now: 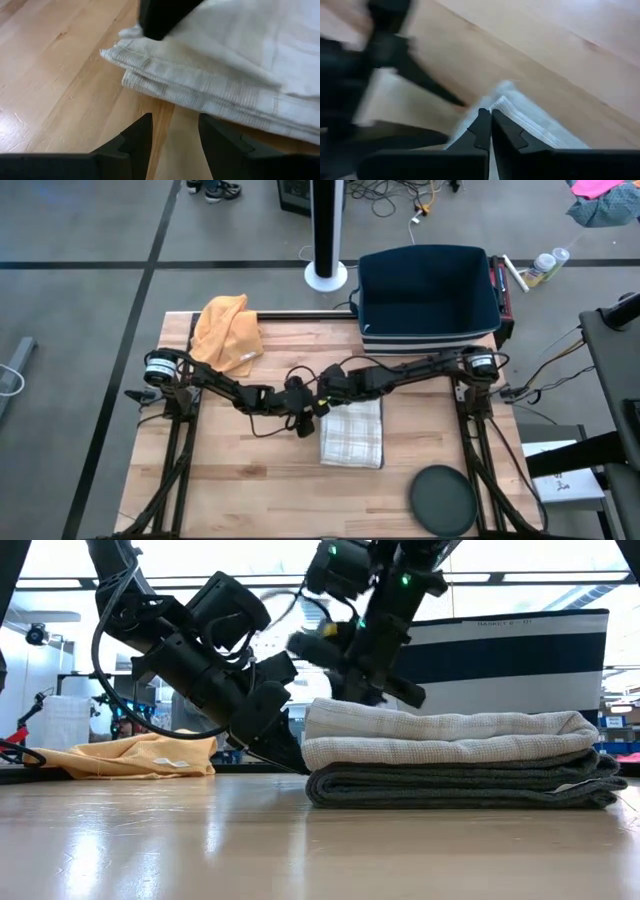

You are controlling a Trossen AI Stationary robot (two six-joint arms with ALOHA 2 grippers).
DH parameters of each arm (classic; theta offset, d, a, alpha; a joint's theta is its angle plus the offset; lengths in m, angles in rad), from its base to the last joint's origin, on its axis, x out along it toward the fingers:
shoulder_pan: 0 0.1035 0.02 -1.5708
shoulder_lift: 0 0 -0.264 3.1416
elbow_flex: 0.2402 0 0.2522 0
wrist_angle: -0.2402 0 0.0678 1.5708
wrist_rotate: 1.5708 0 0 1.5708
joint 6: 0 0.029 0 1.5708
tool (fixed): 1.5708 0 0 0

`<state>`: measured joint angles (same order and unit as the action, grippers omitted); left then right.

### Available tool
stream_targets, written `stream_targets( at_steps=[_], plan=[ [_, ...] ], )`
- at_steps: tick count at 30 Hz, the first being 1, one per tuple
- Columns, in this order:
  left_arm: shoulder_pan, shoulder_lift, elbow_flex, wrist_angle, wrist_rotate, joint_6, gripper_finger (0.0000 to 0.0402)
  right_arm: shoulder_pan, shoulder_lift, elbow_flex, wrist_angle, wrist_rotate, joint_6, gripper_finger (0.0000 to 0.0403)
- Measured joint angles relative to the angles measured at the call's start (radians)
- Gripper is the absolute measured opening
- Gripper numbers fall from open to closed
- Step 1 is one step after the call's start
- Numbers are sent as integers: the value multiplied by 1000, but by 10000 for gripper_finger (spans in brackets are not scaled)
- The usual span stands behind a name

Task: Fold kitchen towel into neat rectangle
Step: Stack the white patterned towel on top of the gray towel

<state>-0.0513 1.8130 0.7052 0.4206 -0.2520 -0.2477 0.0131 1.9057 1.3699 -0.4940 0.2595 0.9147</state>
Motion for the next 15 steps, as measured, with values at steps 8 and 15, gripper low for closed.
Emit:
stream_targets(
  at_steps=[8, 15],
  plan=[
    [0, 0, 0, 7, 0, 3, 152, 12, 3, 9, -11, 1, 1, 2],
    [0, 0, -2, 16, -1, 2, 152, 7, 54, 8, 8, 8, 1, 2]
  ],
)
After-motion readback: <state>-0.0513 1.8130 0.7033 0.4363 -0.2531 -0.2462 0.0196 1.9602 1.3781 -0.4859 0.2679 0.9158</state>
